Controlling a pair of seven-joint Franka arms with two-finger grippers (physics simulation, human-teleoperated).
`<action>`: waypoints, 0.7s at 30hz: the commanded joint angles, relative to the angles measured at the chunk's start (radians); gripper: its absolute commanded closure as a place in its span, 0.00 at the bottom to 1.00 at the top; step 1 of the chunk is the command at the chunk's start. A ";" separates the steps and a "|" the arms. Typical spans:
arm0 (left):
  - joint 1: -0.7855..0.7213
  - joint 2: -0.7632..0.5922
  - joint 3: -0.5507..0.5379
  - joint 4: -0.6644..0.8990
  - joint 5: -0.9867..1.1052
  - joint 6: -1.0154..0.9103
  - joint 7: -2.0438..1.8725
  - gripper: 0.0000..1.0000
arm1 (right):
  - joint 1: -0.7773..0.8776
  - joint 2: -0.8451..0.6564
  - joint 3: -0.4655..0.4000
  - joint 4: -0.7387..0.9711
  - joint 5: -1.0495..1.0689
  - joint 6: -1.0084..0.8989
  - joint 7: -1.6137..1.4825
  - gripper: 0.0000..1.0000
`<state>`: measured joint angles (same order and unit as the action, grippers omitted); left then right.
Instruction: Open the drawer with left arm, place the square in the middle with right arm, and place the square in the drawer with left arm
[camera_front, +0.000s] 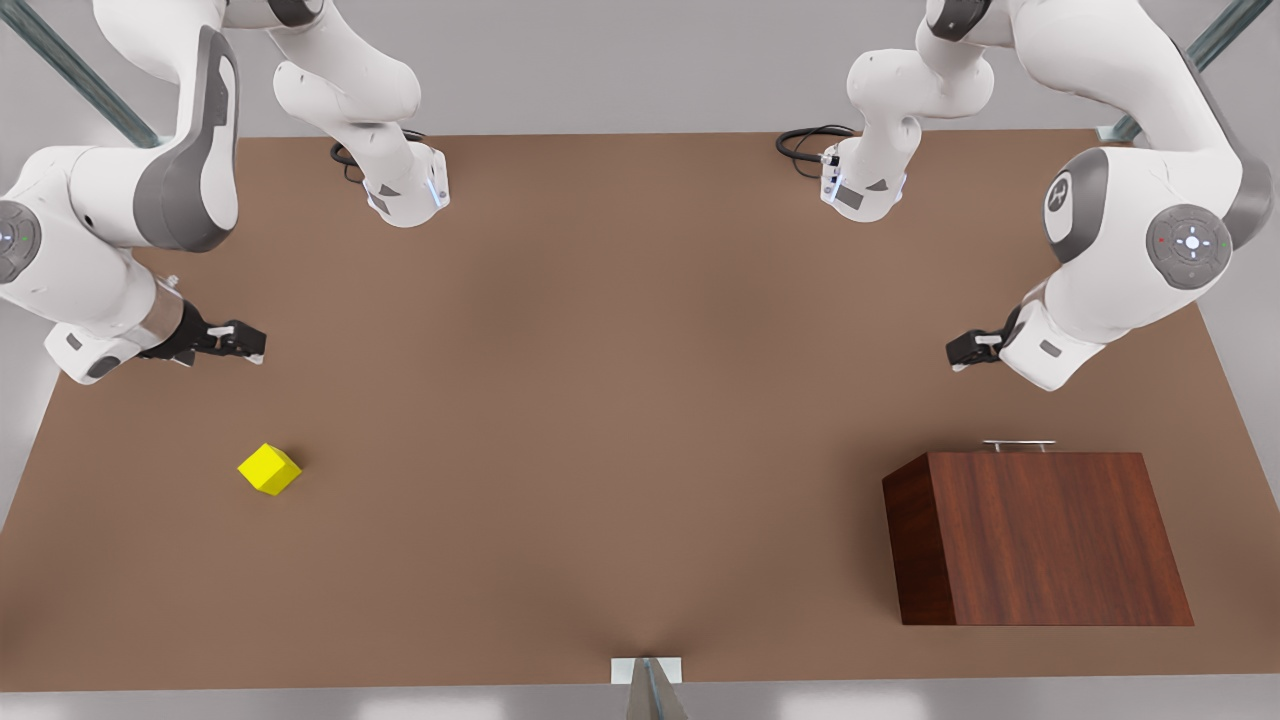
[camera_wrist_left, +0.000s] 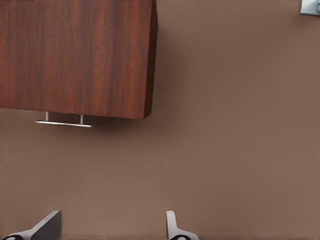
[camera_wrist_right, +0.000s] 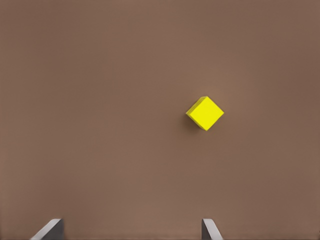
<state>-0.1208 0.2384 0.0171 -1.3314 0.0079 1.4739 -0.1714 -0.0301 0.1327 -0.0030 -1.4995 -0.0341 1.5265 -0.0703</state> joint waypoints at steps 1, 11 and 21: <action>0.000 -0.001 0.000 0.000 0.007 0.000 0.000 0.00 | -0.001 0.004 0.000 0.001 0.002 0.000 0.000 0.00; 0.010 -0.251 0.142 -0.638 0.003 0.706 -0.838 0.00 | -0.065 0.079 0.002 -0.235 0.062 0.348 -0.459 0.00; 0.013 -0.200 0.139 -0.809 -0.025 0.971 -1.154 0.00 | -0.197 0.307 -0.035 -0.346 0.066 0.727 -1.031 0.00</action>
<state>0.1438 0.0470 0.1562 -2.1399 -0.0114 2.4506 -1.3253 -0.2244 0.4642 -0.0552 -1.8281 0.0361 2.2585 -1.1204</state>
